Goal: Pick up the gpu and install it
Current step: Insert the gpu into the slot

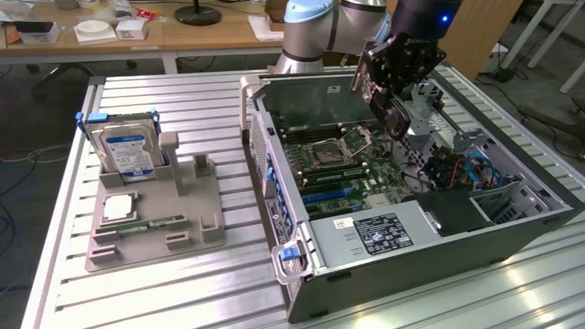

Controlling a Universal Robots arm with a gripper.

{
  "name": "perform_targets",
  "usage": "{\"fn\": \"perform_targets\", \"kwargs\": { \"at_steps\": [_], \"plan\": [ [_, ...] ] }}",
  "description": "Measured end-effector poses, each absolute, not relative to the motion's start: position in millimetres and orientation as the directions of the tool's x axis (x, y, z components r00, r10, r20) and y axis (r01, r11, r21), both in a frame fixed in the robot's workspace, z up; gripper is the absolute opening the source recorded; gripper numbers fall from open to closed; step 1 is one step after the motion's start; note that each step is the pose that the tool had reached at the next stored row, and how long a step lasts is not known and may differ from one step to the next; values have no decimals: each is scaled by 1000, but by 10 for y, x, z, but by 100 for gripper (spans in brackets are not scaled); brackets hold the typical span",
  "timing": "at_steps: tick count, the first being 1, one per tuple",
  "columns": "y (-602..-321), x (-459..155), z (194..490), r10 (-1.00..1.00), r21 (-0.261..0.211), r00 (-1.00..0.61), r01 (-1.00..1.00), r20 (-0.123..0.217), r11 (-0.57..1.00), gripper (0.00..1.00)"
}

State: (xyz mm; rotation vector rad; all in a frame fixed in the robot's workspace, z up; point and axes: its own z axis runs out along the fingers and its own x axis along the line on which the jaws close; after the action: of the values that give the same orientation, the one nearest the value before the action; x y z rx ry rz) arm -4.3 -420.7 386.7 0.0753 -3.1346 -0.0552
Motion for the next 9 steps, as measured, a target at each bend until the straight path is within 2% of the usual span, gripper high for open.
{"fn": "perform_targets", "kwargs": {
  "at_steps": [9],
  "plan": [
    [-4207, -43, 3861, -174, 35, -985, -174, 5, 984, 26]
  ]
}}
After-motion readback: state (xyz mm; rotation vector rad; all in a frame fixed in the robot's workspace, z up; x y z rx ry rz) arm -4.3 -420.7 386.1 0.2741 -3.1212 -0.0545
